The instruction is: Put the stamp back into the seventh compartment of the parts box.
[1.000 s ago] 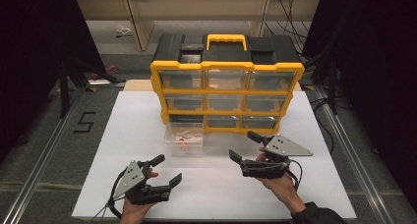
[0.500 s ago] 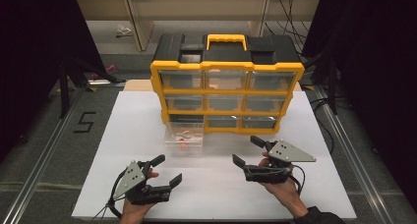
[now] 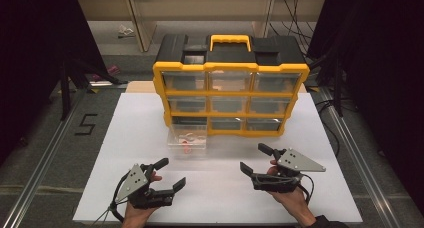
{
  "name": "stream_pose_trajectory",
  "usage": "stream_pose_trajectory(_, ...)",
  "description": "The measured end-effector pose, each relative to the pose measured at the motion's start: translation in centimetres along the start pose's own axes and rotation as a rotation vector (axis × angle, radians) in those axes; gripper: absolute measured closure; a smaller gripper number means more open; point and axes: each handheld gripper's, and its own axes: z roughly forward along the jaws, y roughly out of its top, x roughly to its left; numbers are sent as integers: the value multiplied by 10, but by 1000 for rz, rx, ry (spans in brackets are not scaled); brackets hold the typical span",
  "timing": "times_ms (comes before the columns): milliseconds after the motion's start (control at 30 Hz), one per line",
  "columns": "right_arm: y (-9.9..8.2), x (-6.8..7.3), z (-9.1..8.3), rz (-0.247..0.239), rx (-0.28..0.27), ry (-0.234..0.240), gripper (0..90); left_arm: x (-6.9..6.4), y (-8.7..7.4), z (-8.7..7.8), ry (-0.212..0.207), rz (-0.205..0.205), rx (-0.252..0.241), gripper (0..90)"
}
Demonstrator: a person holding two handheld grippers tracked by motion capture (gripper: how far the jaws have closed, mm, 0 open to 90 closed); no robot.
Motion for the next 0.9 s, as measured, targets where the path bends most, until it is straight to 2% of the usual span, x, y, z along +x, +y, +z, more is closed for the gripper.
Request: stream_pose_trajectory(900,-21,-4,-23,26,-19,-43,159,0,-1,0,-10,0,13,153)
